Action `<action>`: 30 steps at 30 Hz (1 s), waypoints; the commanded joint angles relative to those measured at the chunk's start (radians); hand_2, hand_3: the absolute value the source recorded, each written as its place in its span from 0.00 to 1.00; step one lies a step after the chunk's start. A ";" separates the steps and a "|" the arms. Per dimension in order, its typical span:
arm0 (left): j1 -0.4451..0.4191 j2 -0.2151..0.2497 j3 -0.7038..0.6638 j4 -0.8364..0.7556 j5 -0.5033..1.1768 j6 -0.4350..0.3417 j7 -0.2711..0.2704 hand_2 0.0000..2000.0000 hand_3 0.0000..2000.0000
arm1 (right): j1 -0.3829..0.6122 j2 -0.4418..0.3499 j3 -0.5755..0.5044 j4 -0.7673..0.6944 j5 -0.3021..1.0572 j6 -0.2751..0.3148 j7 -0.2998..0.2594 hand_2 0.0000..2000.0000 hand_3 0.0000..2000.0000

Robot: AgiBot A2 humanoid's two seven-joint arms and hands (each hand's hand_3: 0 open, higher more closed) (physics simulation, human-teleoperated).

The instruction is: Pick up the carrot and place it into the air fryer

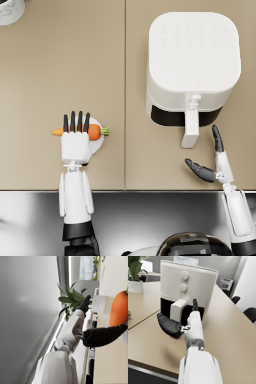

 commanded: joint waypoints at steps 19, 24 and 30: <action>0.203 0.034 0.127 0.445 0.161 0.086 -0.033 1.00 0.33 | 0.028 -0.048 0.008 -0.010 0.000 0.000 0.000 0.00 0.00; 0.228 0.039 0.155 0.509 0.161 0.332 0.050 1.00 1.00 | 0.028 -0.057 0.019 -0.004 0.000 0.000 0.000 0.00 0.00; 0.179 0.040 0.122 0.292 0.075 0.451 0.119 1.00 1.00 | 0.034 -0.070 0.022 -0.045 0.000 0.000 0.000 0.00 0.00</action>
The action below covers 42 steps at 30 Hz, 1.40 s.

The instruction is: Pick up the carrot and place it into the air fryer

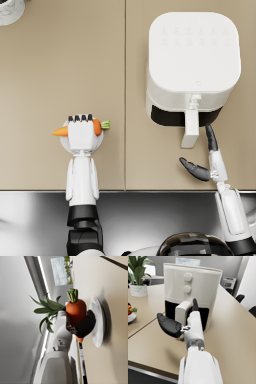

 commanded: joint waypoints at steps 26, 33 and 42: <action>-0.052 0.026 0.000 -0.629 -0.589 0.011 0.015 1.00 1.00 | 0.177 -0.092 0.144 -0.415 0.003 -0.152 -0.001 1.00 0.82; -0.061 0.034 0.065 -0.665 -0.589 0.011 0.015 1.00 1.00 | 0.066 0.009 0.207 -0.216 0.004 -0.107 -0.001 1.00 1.00; 0.025 0.094 0.203 -0.583 -0.589 0.007 0.015 1.00 1.00 | -0.137 0.251 0.354 0.259 0.005 -0.035 -0.009 1.00 1.00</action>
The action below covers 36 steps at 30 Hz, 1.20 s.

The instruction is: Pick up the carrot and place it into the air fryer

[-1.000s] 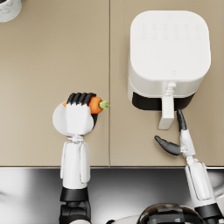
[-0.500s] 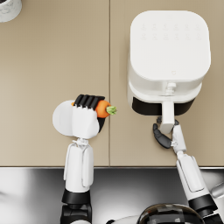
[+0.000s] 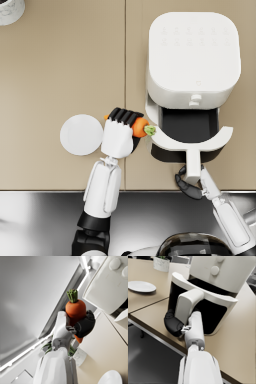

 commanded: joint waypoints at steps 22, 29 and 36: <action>0.314 0.158 0.561 0.389 0.001 0.009 -0.002 0.00 0.51 | -0.111 0.250 0.105 0.219 -0.002 -0.018 0.002 1.00 1.00; 0.124 0.029 0.310 0.107 0.001 0.042 -0.007 0.00 0.00 | -0.111 0.251 0.109 0.210 -0.002 -0.009 0.005 1.00 1.00; 0.011 -0.021 0.000 -0.142 0.000 0.044 -0.003 0.00 0.00 | -0.029 0.082 0.112 0.328 -0.002 0.013 0.005 1.00 1.00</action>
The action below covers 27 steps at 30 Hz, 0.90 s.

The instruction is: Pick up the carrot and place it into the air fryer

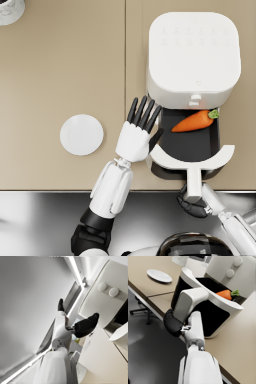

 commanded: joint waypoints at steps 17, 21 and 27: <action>-0.057 -0.015 -0.377 -0.167 -0.001 0.000 0.000 0.00 0.00 | 0.487 -0.521 -0.267 -0.477 0.003 0.217 -0.001 1.00 1.00; -0.071 -0.016 -0.372 -0.165 -0.001 0.000 0.000 0.00 0.00 | 0.620 -0.583 -0.349 -0.705 0.002 0.215 -0.013 1.00 1.00; -0.072 -0.014 -0.380 -0.176 -0.001 0.000 0.000 0.00 0.00 | 0.729 -0.597 -0.328 -0.880 0.000 0.288 -0.012 1.00 1.00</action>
